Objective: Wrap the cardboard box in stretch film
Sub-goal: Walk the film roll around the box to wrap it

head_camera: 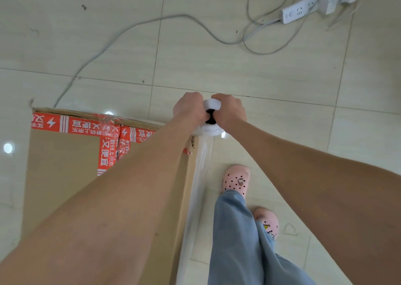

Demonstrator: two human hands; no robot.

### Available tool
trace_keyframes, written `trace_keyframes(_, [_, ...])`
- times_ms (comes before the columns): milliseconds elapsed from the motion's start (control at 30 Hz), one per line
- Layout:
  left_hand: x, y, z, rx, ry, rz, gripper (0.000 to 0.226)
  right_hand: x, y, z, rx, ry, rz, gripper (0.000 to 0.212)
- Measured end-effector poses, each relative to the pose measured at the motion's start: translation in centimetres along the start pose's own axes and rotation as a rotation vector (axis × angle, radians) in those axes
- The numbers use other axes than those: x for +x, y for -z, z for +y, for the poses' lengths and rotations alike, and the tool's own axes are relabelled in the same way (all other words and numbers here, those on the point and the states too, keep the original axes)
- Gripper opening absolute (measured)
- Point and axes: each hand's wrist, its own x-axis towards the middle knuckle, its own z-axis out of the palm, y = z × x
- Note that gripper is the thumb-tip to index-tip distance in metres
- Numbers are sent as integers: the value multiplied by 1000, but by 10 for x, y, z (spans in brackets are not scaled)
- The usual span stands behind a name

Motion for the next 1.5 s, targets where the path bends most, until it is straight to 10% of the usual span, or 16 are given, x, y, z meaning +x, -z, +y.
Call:
trace_keyframes(233, [9, 12, -1, -157, -5, 65, 10, 2, -7, -9, 369, -212, -22, 71])
trace_keyframes(533, [18, 16, -7, -82, -32, 63, 10, 19, -6, -21, 239, -133, -29, 34])
trace_keyframes(767, [27, 25, -44, -242, 117, 100, 18, 29, -22, -50, 189, 26, 32, 59])
trace_keyframes(967, [46, 30, -43, -293, 39, 134, 11, 38, -28, -55, 428, -248, -47, 67])
trace_keyframes(1333, [59, 40, -85, -311, 127, 102, 20, 55, -33, -104, -110, 138, -151, 54])
trace_keyframes(1500, [55, 43, -104, -345, 246, 99, 16, 49, -46, -112, 70, 51, -107, 70])
